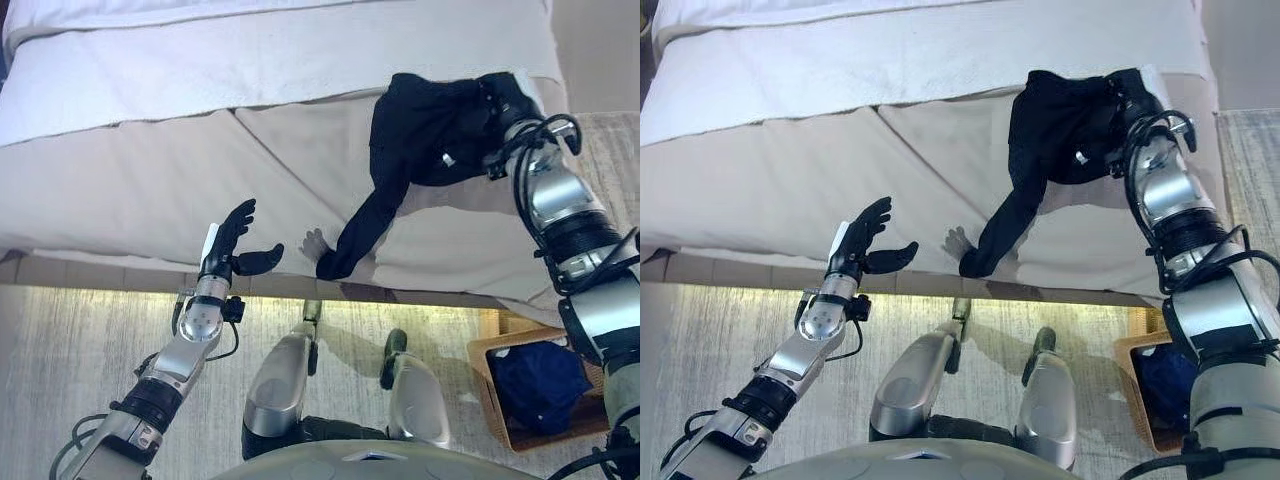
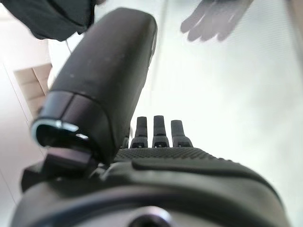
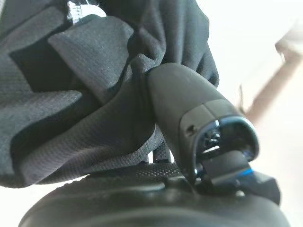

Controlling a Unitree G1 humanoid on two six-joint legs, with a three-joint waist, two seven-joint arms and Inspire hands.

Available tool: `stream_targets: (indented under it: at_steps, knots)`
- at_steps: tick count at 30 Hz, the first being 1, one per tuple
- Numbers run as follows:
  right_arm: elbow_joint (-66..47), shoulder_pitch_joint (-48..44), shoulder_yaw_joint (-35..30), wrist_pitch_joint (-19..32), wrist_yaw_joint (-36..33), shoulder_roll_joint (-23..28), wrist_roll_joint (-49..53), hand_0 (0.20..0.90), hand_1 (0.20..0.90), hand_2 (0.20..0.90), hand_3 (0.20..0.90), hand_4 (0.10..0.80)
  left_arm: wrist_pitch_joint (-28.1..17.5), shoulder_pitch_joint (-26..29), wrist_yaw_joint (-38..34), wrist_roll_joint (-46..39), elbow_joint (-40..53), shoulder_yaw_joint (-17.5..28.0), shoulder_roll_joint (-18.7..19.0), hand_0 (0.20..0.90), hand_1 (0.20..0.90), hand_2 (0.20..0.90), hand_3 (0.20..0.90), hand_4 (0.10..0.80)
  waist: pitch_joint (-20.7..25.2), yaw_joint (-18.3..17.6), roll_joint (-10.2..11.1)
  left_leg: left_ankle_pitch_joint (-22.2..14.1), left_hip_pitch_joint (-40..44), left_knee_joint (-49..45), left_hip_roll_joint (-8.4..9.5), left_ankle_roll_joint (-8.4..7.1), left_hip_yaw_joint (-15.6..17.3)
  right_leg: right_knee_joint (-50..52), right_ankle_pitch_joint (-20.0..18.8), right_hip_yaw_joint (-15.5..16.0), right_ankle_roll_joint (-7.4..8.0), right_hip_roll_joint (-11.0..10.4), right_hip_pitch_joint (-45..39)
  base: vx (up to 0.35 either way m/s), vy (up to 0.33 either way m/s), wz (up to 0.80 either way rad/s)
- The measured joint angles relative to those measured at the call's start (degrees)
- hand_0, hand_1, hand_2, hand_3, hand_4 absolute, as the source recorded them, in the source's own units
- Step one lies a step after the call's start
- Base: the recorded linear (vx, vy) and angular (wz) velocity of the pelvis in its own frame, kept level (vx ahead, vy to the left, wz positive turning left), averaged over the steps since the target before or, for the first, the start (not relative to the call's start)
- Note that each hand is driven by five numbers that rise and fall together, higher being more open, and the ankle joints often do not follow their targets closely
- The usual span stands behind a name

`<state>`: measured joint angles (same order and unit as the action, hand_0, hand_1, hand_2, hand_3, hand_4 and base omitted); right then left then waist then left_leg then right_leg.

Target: Pick up the clothes from the bed and place them into the basket

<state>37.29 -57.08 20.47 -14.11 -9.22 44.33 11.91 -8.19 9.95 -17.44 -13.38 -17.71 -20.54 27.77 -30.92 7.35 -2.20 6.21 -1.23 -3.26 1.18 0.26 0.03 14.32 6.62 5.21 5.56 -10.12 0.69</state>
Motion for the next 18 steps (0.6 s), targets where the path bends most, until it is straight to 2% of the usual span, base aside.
stream_targets:
  at_steps: [2,3,6,7,8,11,12,13,14,18]
  knots:
    - [-0.7,0.0,-1.5,0.1,-0.1,0.3,0.6,0.300,0.300,0.300,0.200,0.100,0.4,0.3,-0.2,0.0,-0.1,0.3,0.5,0.900,0.900,0.900,0.900,0.800,1.2,0.0,2.1,0.0,0.7,0.0,0.29,0.00,-0.1,-2.3,-0.2,-1.1,0.09,0.1,-1.1,0.135,0.081,-0.40]
    - [-1.0,-0.2,-2.1,0.1,0.0,0.8,1.4,0.300,0.300,0.300,0.200,0.100,0.6,0.7,-0.3,-0.1,-0.8,0.4,0.8,0.900,0.900,0.900,0.900,0.800,1.5,0.1,3.4,0.0,2.0,-0.2,0.26,0.01,-0.6,-3.6,-1.5,-2.9,-0.37,0.5,-2.5,0.156,0.096,-0.57]
    - [-2.2,0.3,-2.3,0.1,-0.1,2.3,1.8,0.300,0.300,0.300,0.200,0.100,0.6,0.1,0.2,-0.1,-2.8,0.8,0.8,0.900,0.900,0.900,0.900,0.800,3.4,-1.2,5.4,-0.5,4.7,-0.1,0.30,0.01,-0.1,-6.1,-2.7,-4.4,-0.27,0.5,-5.7,0.088,0.033,-0.34]
    - [-2.5,0.6,-3.2,0.1,-0.2,2.9,2.2,0.300,0.300,0.300,0.200,0.100,0.5,0.1,0.6,-0.2,-3.5,1.3,0.8,0.900,0.900,0.900,0.900,0.800,4.2,-1.7,6.0,-1.0,4.9,-0.1,0.26,-0.45,-0.1,-7.3,-2.8,-4.4,-0.18,0.5,-6.3,0.029,-0.005,-0.12]
    - [-2.6,0.8,-5.3,0.1,-0.6,3.1,2.8,0.300,0.300,0.300,0.200,0.100,0.5,0.2,1.0,-0.2,-4.2,1.8,0.8,0.900,0.900,0.900,0.900,0.800,5.0,-2.0,6.8,-1.1,5.1,0.5,0.16,-0.52,0.0,-8.9,-3.3,-4.4,0.56,0.6,-6.7,-0.024,-0.010,-0.13]
    - [-3.1,0.5,-9.5,0.3,-2.4,4.0,3.2,0.300,0.300,0.300,0.200,0.100,0.5,-0.2,0.9,-0.2,-4.9,2.7,1.0,0.900,0.900,0.900,0.900,0.800,5.3,-2.5,7.0,-1.0,6.2,1.8,-0.64,-0.53,2.1,-10.9,-5.5,-4.2,0.75,1.1,-6.6,-0.084,-0.045,-0.33]
    - [-3.1,0.4,-9.8,0.6,-3.0,4.0,4.0,0.300,0.300,0.300,0.200,0.100,0.5,-0.6,0.7,-0.2,-4.9,3.0,1.3,0.900,0.900,0.900,0.900,0.800,5.3,-2.4,7.0,-1.1,6.4,1.8,-0.97,-0.52,3.1,-11.1,-6.3,-4.3,0.44,1.3,-6.3,-0.087,-0.129,-0.68]
    - [-3.1,0.5,-10.2,0.7,-3.6,4.1,5.7,0.300,0.300,0.300,0.200,0.100,0.7,-0.9,0.5,-0.2,-4.9,3.8,1.7,0.900,0.900,0.900,0.900,0.800,5.3,-2.4,7.0,-1.0,6.6,1.8,-1.53,-0.53,4.5,-12.0,-7.8,-4.4,-0.86,1.9,-6.2,-0.056,-0.113,-0.62]
    - [-3.1,0.5,-10.7,0.7,-3.9,4.5,6.6,0.300,0.300,0.300,0.200,0.100,0.7,-0.7,0.5,-0.3,-4.9,4.5,1.8,0.900,0.900,0.900,0.900,0.800,5.3,-2.8,7.0,-1.1,6.6,1.9,-1.71,-0.54,5.1,-12.9,-8.6,-4.4,-0.42,1.9,-6.3,-0.006,-0.107,-0.51]
    - [-3.1,0.7,-11.2,0.7,-4.5,7.9,8.4,0.300,0.300,0.300,0.200,0.100,0.7,-0.3,0.4,-1.4,-5.1,6.9,2.0,0.900,0.900,0.900,0.900,0.800,5.4,-4.2,6.9,-1.3,7.0,4.6,-1.59,-0.83,5.6,-16.0,-9.0,-4.4,-0.41,2.0,-6.6,0.020,-0.076,-0.13]
